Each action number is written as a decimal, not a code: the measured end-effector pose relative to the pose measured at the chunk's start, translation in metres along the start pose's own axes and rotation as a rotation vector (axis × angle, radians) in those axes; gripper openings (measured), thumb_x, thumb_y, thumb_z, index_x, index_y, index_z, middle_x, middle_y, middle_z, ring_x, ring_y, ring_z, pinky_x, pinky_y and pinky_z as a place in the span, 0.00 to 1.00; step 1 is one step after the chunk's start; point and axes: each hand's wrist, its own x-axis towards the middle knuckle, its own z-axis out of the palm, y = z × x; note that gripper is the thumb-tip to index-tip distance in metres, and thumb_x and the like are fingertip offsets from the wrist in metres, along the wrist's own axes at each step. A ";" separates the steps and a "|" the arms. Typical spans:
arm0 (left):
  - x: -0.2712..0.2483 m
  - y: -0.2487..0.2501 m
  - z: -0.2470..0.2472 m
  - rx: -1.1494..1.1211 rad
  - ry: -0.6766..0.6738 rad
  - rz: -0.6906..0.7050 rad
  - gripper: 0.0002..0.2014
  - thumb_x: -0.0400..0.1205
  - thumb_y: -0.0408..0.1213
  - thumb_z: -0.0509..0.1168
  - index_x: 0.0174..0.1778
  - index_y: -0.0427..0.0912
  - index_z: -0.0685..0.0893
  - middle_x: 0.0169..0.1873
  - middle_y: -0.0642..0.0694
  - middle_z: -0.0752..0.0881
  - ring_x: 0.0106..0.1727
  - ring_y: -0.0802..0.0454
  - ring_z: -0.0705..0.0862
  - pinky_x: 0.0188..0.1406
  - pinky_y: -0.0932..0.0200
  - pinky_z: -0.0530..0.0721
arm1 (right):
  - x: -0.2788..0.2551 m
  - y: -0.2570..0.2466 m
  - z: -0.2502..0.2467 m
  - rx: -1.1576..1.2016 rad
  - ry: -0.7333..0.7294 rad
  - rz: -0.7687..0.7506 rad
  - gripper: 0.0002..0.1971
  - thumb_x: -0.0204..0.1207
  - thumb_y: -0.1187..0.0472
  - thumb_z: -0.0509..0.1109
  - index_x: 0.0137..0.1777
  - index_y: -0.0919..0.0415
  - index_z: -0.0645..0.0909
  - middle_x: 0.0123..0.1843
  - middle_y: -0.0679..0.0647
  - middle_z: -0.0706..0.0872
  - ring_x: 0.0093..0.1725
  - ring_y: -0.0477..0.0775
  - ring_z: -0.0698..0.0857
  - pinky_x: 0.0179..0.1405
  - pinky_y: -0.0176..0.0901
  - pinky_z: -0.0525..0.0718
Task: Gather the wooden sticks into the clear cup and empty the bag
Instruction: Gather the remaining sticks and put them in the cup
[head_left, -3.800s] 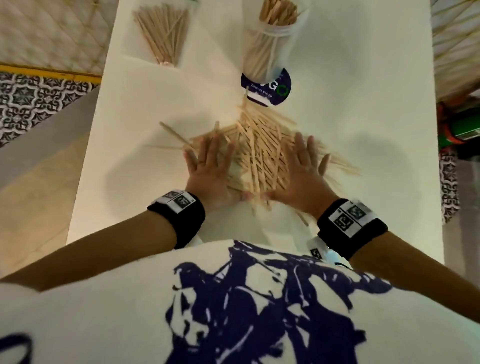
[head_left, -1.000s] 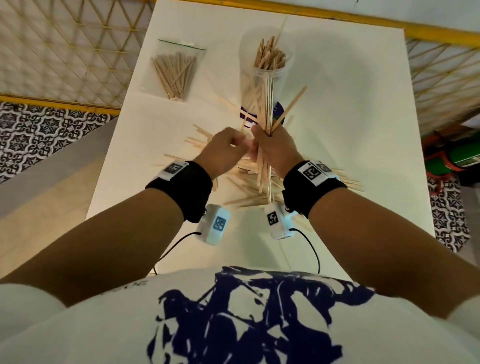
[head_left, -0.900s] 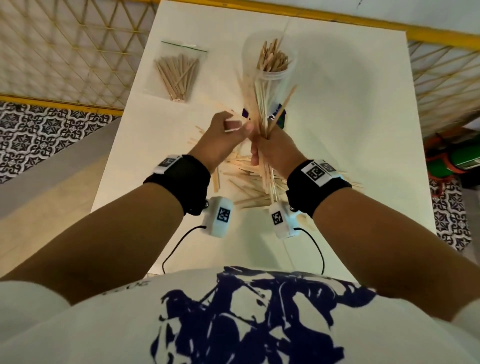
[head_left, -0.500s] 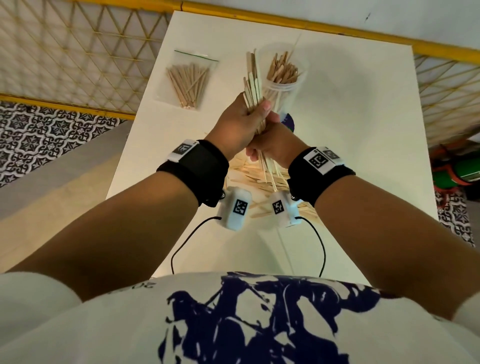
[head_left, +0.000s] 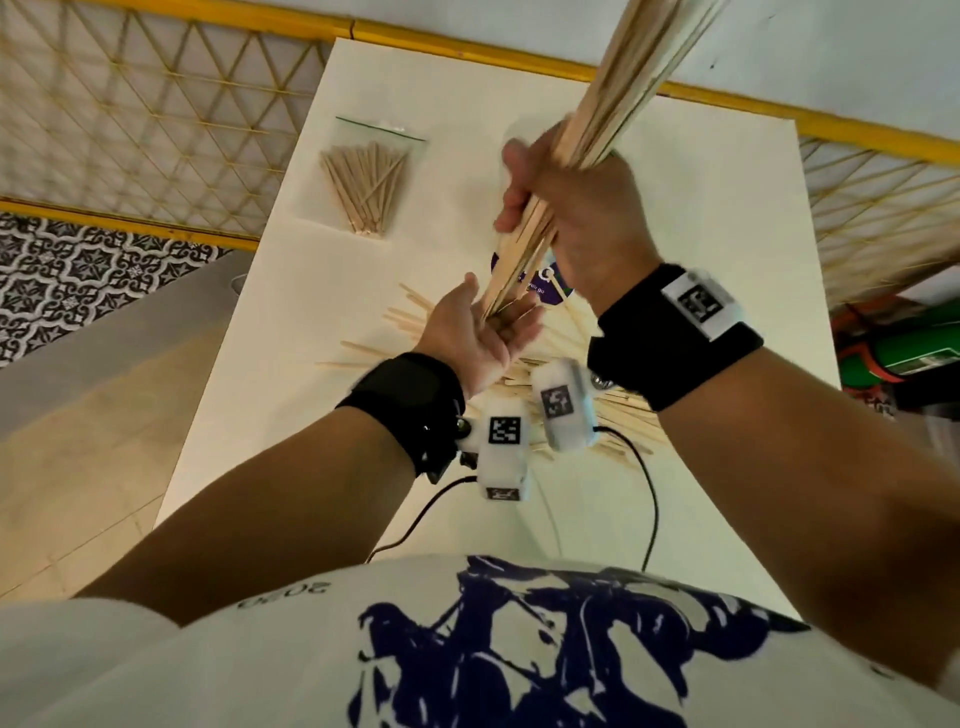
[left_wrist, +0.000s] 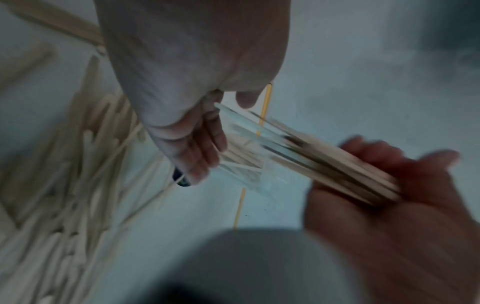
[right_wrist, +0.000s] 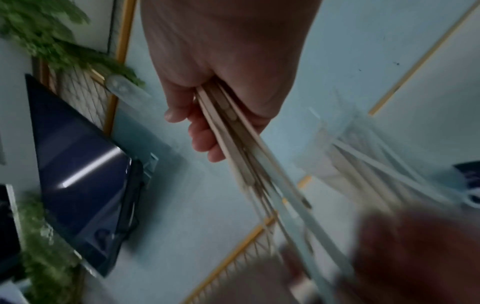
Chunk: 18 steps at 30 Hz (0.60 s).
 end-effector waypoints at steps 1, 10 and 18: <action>0.001 0.002 0.004 -0.027 -0.008 0.012 0.28 0.88 0.46 0.49 0.39 0.30 0.87 0.37 0.36 0.88 0.38 0.43 0.89 0.44 0.52 0.90 | -0.006 0.009 0.002 -0.024 -0.010 0.026 0.09 0.72 0.70 0.74 0.34 0.62 0.79 0.27 0.57 0.82 0.26 0.58 0.81 0.34 0.50 0.86; 0.003 0.000 -0.009 -0.040 0.097 0.005 0.18 0.86 0.35 0.54 0.39 0.30 0.84 0.29 0.39 0.86 0.28 0.47 0.88 0.26 0.58 0.88 | -0.024 0.037 0.009 -0.005 0.002 0.120 0.17 0.74 0.76 0.70 0.62 0.69 0.74 0.34 0.60 0.80 0.32 0.57 0.84 0.38 0.46 0.87; 0.000 0.007 -0.003 0.030 0.045 0.014 0.17 0.87 0.35 0.51 0.42 0.33 0.83 0.30 0.41 0.88 0.32 0.50 0.89 0.30 0.58 0.89 | -0.030 0.045 0.009 -0.055 -0.013 0.225 0.08 0.63 0.67 0.77 0.40 0.59 0.82 0.32 0.51 0.85 0.35 0.53 0.85 0.48 0.50 0.85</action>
